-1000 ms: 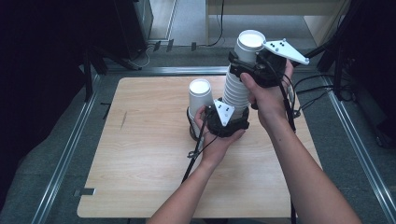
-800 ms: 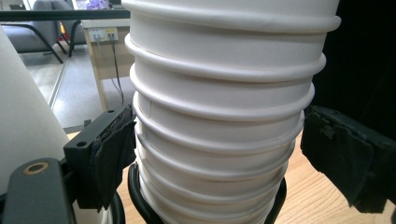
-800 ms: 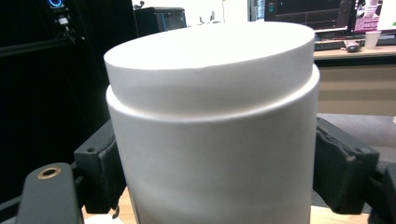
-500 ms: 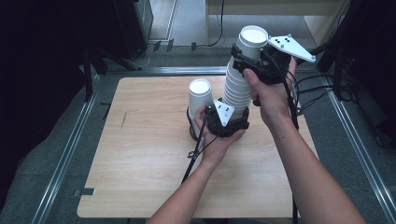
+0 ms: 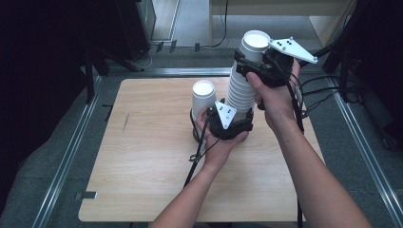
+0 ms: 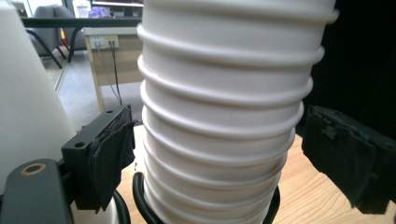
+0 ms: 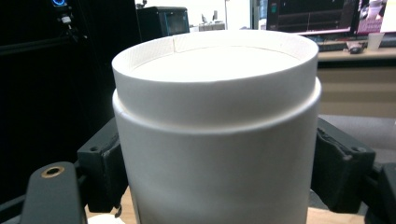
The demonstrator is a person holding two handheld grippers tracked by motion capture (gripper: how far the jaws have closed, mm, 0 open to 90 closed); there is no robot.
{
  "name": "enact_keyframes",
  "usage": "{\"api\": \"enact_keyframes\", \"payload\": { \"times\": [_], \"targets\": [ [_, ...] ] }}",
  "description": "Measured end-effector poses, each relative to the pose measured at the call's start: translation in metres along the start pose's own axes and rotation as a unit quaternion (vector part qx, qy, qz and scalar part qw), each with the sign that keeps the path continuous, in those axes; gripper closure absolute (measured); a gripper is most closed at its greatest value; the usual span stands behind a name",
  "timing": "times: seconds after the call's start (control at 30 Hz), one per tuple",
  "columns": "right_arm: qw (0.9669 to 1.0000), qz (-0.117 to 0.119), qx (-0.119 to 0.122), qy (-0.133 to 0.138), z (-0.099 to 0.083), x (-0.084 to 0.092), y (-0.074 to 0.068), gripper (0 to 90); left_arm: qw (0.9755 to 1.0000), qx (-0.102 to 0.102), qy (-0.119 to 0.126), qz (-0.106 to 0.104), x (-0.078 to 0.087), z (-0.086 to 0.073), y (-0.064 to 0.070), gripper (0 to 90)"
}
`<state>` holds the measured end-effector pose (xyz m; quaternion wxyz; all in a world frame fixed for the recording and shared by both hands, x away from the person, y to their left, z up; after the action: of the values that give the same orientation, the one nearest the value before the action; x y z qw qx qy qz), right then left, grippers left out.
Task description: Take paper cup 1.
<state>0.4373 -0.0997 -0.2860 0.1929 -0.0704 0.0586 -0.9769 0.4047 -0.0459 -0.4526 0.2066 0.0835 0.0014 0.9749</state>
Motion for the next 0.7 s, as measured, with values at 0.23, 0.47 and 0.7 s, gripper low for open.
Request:
{"api": "enact_keyframes", "payload": {
  "times": [0.23, 0.47, 0.7],
  "targets": [
    [1.0, 0.001, -0.001, -0.001, -0.002, 0.0, 0.0, 17.8, 0.9995, 0.0, 0.024, -0.019, 0.007, 0.015, 0.004, 7.5],
    [0.9997, 0.006, 0.022, -0.009, -0.005, 0.001, 0.002, 14.8, 0.9987, -0.014, 0.041, -0.029, 0.007, 0.034, 0.01, 1.4],
    [0.999, 0.027, 0.03, -0.021, -0.005, 0.006, 0.005, 14.3, 0.9985, -0.01, 0.052, -0.017, 0.001, 0.054, 0.003, 1.5]
  ]
}}
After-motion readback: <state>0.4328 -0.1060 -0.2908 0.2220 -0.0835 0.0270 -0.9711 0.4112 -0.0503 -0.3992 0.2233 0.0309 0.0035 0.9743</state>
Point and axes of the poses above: each handheld gripper's, and its own axes: x roughly backward along the jaws, z roughly out of its top, y roughly to its right, the point moved 8 cm from there along -x, roughly forward along the jaws, and after that the axes turned 1 degree about -y, right-handed, at the moved point
